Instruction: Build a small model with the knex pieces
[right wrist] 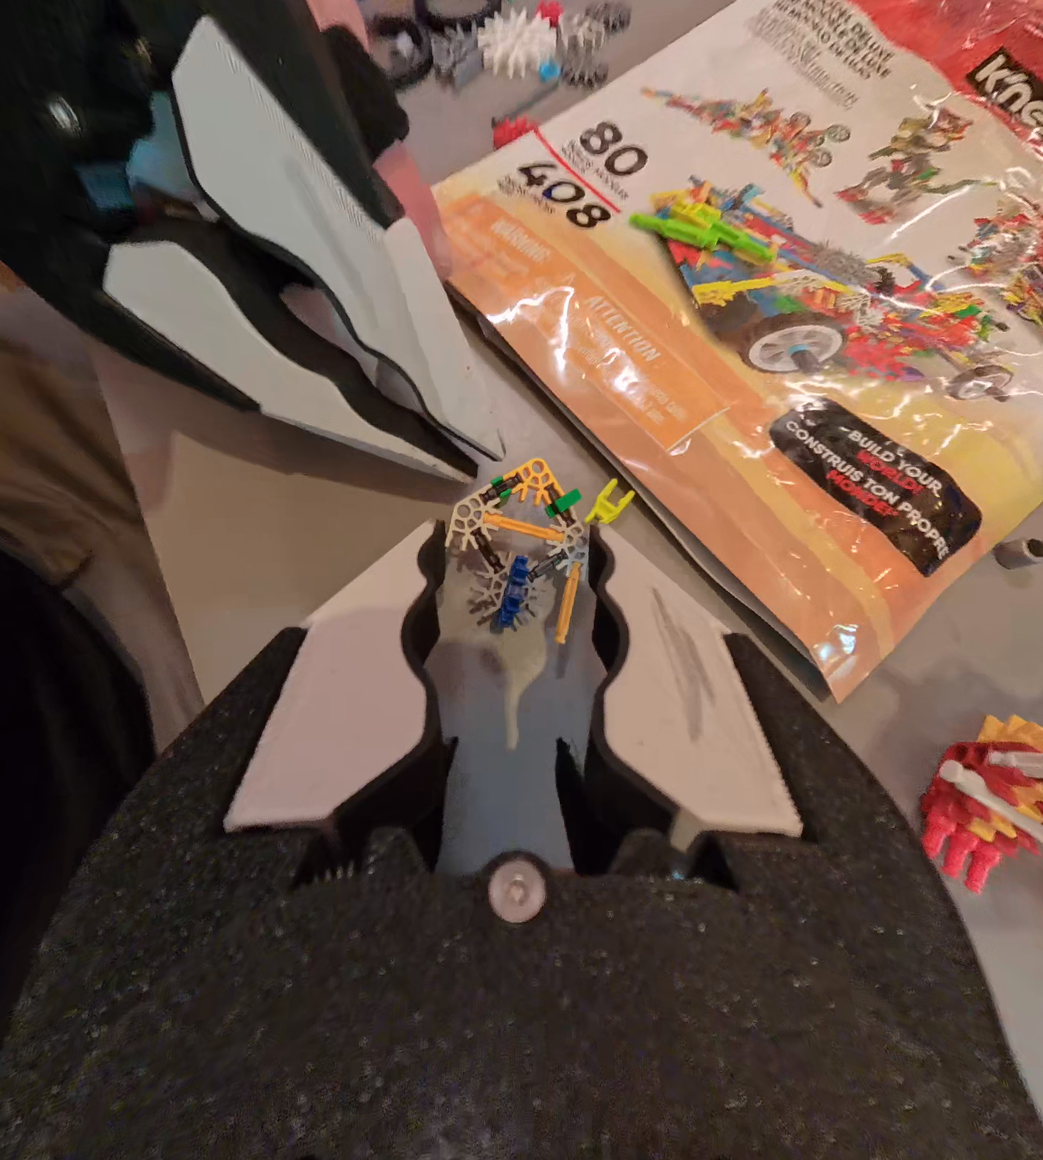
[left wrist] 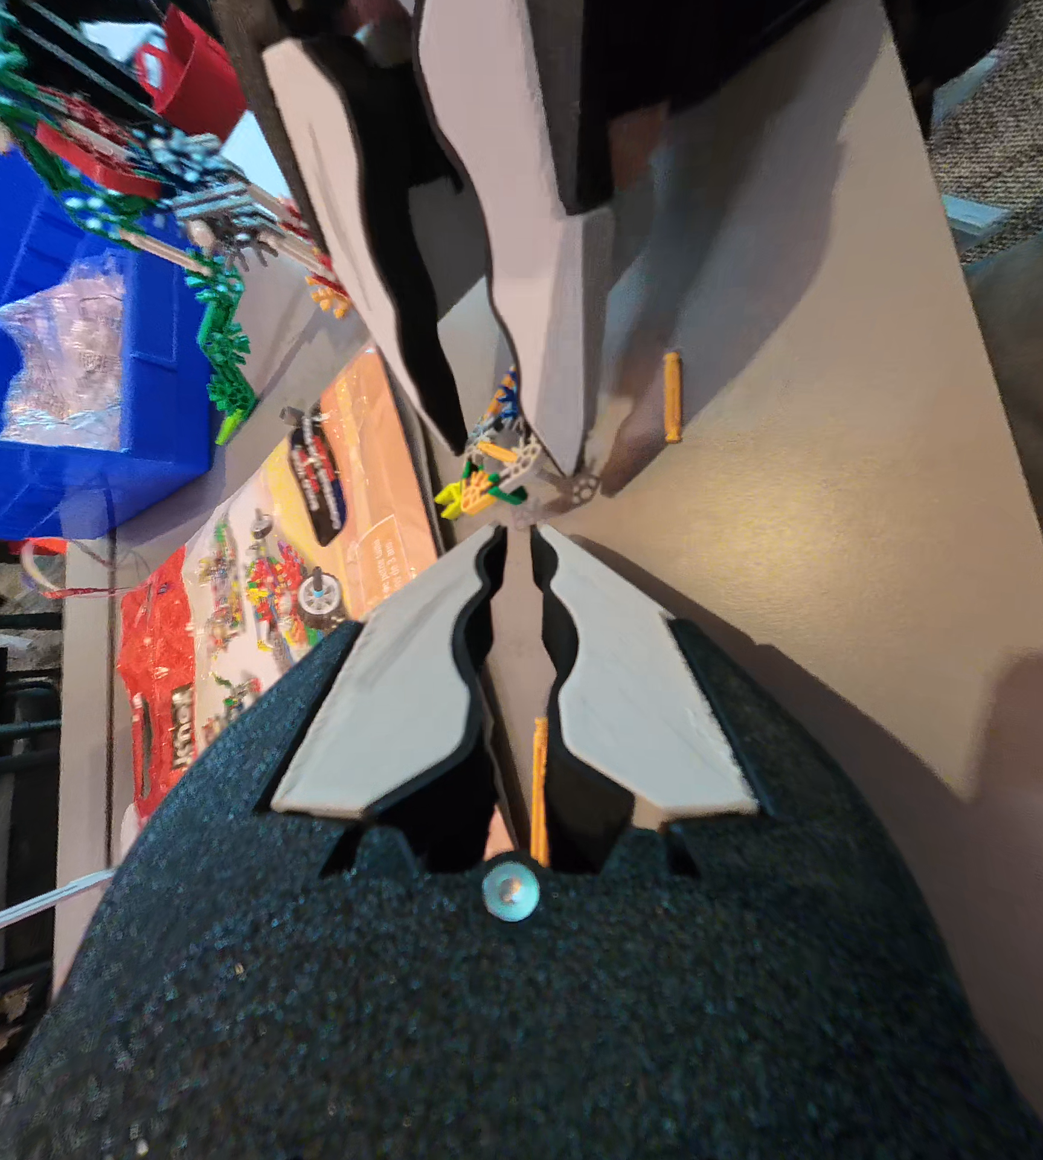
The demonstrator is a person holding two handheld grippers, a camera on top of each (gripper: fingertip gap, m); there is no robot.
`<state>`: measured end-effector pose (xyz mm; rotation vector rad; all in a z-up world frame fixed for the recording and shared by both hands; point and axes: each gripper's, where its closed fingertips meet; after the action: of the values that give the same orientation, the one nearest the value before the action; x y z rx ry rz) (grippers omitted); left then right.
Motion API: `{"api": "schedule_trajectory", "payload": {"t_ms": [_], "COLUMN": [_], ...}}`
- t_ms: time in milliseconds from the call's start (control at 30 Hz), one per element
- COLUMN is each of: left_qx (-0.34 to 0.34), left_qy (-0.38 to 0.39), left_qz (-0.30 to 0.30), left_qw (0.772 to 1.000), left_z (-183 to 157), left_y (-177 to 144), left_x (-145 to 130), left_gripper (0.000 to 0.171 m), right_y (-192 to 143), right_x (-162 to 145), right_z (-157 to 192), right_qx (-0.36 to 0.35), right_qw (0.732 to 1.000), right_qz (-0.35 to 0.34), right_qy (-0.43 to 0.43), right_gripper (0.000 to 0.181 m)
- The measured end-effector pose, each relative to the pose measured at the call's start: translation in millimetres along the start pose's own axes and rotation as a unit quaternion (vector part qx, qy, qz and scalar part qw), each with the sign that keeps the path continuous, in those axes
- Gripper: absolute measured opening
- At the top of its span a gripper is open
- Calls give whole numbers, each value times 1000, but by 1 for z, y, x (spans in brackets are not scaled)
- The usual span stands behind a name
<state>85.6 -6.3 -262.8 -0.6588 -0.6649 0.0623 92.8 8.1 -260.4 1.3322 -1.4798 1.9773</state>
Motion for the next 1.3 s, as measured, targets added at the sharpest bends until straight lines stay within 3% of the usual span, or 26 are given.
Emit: {"api": "schedule_trajectory", "payload": {"t_ms": [200, 367, 433, 567, 867, 1067, 1300], "left_qx": [122, 239, 263, 272, 297, 263, 219], "left_qy": [24, 76, 104, 139, 238, 284, 307], "left_qz": [-30, -49, -48, -40, -53, -48, -12], "left_qw": [992, 967, 958, 951, 923, 921, 926], "left_z": [25, 46, 49, 48, 45, 37, 27], "left_y": [-9, -24, -27, -26, -33, -30, -26], "left_x": [16, 33, 37, 39, 46, 46, 39], "left_gripper": [26, 19, 7, 4, 18, 5, 3], "right_y": [-13, -21, -22, -22, -20, -18, -11], "right_x": [29, 43, 46, 45, 43, 40, 29], "right_z": [6, 10, 12, 13, 20, 23, 24], "right_qx": [57, 97, 106, 108, 134, 135, 107], "right_qw": [989, 976, 973, 975, 974, 977, 990], "right_qz": [-101, -145, -151, -142, -123, -107, -53], "right_qy": [89, 133, 139, 132, 134, 122, 68], "right_gripper": [42, 42, 42, 42, 41, 41, 41]}}
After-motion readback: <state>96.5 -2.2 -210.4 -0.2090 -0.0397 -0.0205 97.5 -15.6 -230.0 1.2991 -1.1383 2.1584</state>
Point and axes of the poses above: each gripper's, where its closed fingertips meet, y out along the fingers, x out of its top, z = x × y across the jaws, and after that the axes turned 6 degrees about -z, right-handed
